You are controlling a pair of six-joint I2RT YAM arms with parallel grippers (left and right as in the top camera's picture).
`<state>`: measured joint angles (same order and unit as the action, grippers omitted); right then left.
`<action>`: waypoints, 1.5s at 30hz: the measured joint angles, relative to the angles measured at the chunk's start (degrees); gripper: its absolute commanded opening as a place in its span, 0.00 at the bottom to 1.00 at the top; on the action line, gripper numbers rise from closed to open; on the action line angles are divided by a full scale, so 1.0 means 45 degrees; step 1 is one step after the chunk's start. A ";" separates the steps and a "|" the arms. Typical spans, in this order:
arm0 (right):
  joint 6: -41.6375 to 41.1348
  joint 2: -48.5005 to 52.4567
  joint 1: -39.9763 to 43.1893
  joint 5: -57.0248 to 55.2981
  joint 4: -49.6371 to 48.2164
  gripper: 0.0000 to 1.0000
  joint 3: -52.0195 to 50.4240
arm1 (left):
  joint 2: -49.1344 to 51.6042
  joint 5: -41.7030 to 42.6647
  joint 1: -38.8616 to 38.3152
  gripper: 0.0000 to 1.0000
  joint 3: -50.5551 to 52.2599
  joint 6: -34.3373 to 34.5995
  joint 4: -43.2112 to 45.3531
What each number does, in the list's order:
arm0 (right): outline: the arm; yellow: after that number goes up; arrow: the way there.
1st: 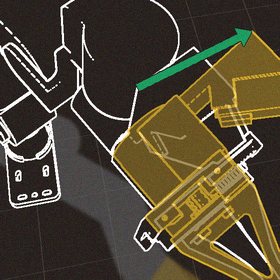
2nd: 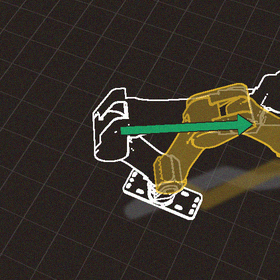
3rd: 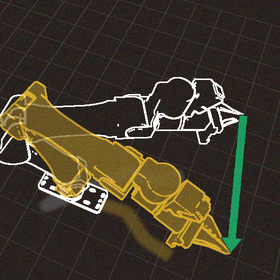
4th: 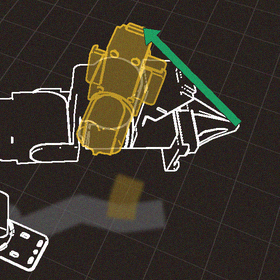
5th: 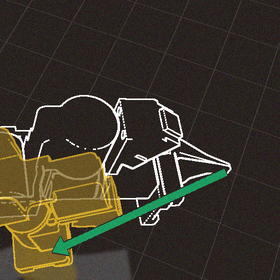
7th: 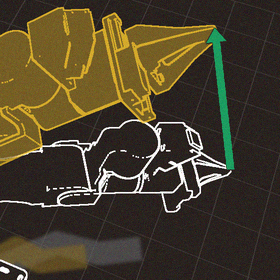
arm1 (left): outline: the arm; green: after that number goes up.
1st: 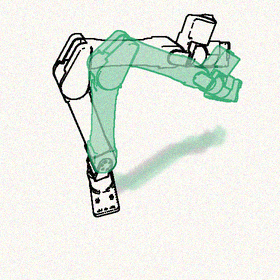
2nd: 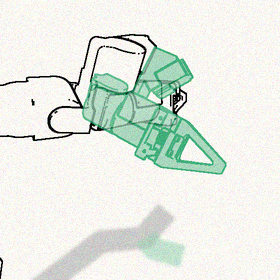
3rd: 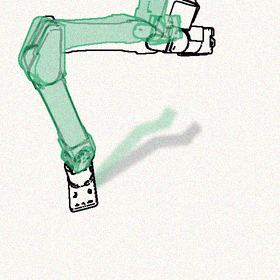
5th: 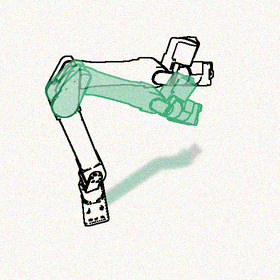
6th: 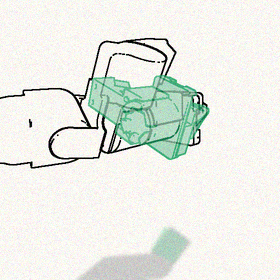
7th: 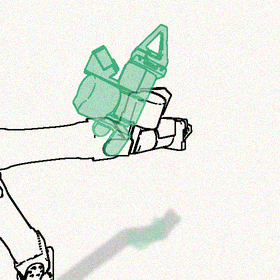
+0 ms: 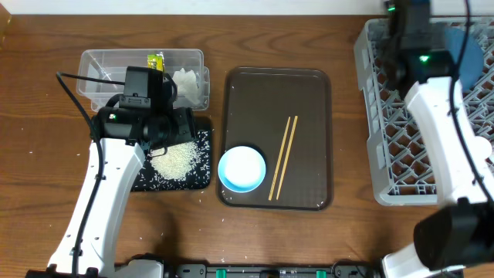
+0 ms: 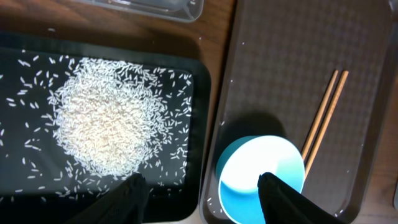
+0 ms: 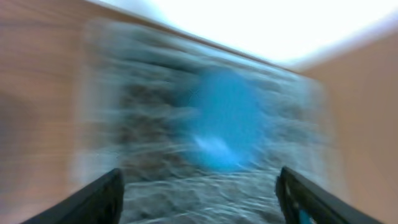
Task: Sort waste into correct bins and load items into the dishwasher rack
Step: 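Move the right gripper to the light-blue bowl and grip its rim, then carry the light-blue bowl into the dish rack and release it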
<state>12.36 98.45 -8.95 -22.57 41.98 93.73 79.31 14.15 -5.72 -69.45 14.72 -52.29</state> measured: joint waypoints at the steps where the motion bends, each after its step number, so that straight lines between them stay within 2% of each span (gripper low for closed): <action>1: -0.0452 -0.0010 -0.0330 0.1248 0.0257 0.72 0.0000 | 0.0000 0.0000 0.0000 0.61 0.0000 0.0000 -0.0049; 5: -0.2157 0.0568 -0.1647 0.5110 0.1282 0.68 -0.0010 | 0.0000 0.0000 0.0000 0.61 0.0000 0.0000 -0.0204; 7: -0.2856 0.1030 -0.2390 0.6169 0.1870 0.68 -0.0029 | 0.0000 0.0000 0.0000 0.61 0.0005 0.0000 -0.0272; 9: -0.3264 0.1477 -0.3055 0.6747 0.2390 0.68 -0.0034 | 0.0000 0.0000 0.0000 0.61 0.0005 0.0000 -0.0287; 12: -0.3638 0.2395 -0.4148 0.7378 0.3011 0.61 -0.0044 | 0.0000 -0.0005 0.0000 0.61 0.0005 0.0000 -0.0287; 19: -0.4386 0.4498 -0.5994 0.7898 0.3419 0.55 -0.0121 | 0.0000 -0.0005 0.0000 0.61 0.0005 0.0000 -0.0287; 20: -0.4449 0.4677 -0.6110 0.7927 0.3424 0.53 -0.0126 | 0.0000 -0.0005 0.0000 0.61 0.0005 0.0000 -0.0287; 23: -0.4648 0.5100 -0.6382 0.7912 0.3444 0.35 -0.0136 | 0.0000 0.0000 0.0000 0.61 0.0005 0.0000 -0.0287; 27: -0.5013 0.5362 -0.6450 0.7592 0.3487 0.04 -0.0146 | 0.0000 0.0000 0.0000 0.62 0.0005 0.0000 -0.0291; 28: -0.5066 0.5367 -0.6450 0.7456 0.3478 0.01 -0.0146 | 0.0000 0.0000 0.0000 0.61 0.0005 0.0000 -0.0287; 37: -0.5280 0.4862 -0.5897 0.5683 0.3808 0.01 -0.0155 | 0.0000 0.0000 0.0000 0.61 0.0005 0.0000 -0.0291; 41: -0.5285 0.3225 -0.4595 0.3181 0.3449 0.01 -0.0189 | 0.0000 -0.0005 0.0000 0.62 0.0005 0.0000 -0.0287; 45: -0.4993 0.0933 -0.2973 -0.0160 0.1928 0.01 -0.0155 | 0.0000 -0.0010 0.0000 0.62 0.0010 -0.0005 -0.0287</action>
<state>-10.11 102.65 -22.33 -23.29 50.65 93.03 79.31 14.11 -5.72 -69.41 14.70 -53.58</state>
